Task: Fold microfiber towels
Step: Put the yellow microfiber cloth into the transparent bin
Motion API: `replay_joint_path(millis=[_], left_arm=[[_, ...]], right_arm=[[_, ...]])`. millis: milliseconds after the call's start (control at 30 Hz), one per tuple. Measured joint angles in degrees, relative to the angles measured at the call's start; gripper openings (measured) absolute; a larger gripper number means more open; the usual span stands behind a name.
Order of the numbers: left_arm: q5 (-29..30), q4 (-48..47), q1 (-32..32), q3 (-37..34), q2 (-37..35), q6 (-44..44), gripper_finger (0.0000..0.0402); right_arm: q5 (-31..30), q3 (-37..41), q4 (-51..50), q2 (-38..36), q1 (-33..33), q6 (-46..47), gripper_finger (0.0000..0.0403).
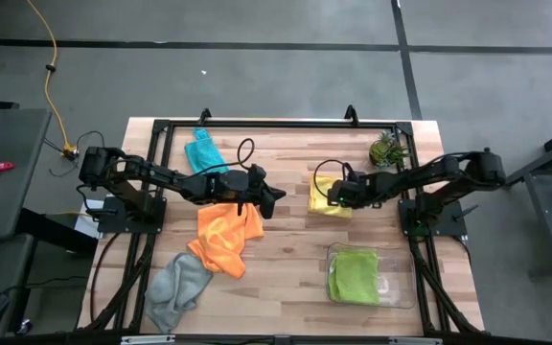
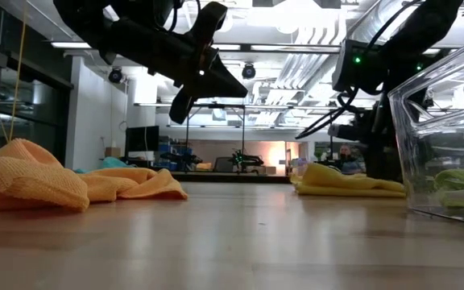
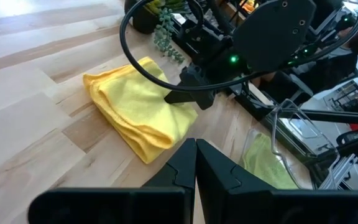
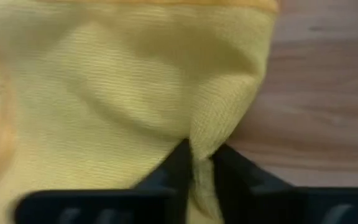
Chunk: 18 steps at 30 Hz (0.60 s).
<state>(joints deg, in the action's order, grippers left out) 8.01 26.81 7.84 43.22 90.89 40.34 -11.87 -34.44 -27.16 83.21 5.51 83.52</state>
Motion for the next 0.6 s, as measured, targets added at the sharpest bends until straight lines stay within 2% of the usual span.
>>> replay_joint_path(millis=[67, 167, 333, 467, 600], left_arm=[[0.0, 0.1, 0.0, 0.0, 0.0, 0.0, 0.0], [-1.1, 0.3, 0.3, 0.0, -1.0, 0.0, 0.0], [-5.8, 0.8, 1.6, 0.0, -4.7, -0.1, 0.0], [-7.4, 1.1, 2.6, 0.0, -8.8, -2.0, 0.0], [-7.3, 1.3, 3.2, 0.0, -11.5, -3.6, 0.0]], right_arm=[[-0.7, 0.0, 0.8, -0.8, -0.5, -1.8, 0.0014], [-0.1, 0.1, 0.4, -4.1, -1.2, -3.2, 0.0011], [0.1, 0.1, -2.8, -14.0, -3.2, -6.5, 0.0003], [-0.2, -4.0, -12.7, -21.4, -5.4, -7.4, 0.0002], [-1.6, -13.6, -26.8, -23.6, -8.3, -9.7, 0.0001]])
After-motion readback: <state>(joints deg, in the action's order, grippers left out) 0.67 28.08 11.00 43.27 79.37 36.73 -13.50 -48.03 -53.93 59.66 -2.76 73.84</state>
